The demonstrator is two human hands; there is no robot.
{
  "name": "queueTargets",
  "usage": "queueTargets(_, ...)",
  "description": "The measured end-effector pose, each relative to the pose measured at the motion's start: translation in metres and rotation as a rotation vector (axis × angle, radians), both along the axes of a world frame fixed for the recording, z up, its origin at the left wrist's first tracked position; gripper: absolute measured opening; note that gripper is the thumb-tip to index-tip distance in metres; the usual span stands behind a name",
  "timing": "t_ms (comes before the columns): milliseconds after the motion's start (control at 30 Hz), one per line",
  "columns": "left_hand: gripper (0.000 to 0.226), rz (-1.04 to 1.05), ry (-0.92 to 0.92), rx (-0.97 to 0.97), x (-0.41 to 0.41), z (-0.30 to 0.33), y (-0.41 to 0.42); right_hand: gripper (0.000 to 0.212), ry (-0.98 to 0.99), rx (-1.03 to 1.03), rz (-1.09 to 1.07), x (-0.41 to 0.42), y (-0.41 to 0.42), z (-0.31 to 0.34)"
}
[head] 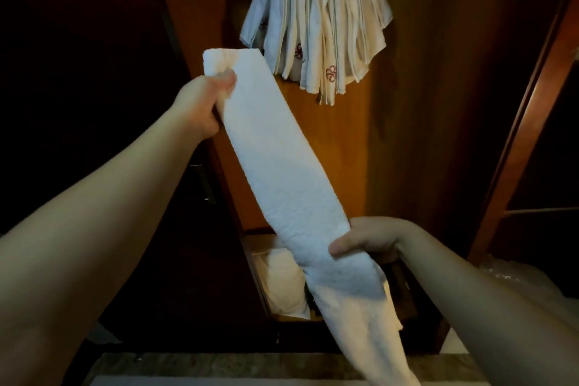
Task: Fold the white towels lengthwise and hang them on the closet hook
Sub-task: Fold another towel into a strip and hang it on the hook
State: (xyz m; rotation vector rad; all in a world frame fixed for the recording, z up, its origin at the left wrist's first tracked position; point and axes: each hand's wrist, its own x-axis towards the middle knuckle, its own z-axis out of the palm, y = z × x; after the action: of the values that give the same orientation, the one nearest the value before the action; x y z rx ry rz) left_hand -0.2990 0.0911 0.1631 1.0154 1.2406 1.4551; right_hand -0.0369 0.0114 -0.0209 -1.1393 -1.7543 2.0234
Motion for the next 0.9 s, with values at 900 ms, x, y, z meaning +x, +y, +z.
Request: queueTargets(900,0.06,-0.174,0.599,0.327,0.08,-0.152,-0.085,0.059,0.486,0.176,-0.937,-0.044,0.031,0.123)
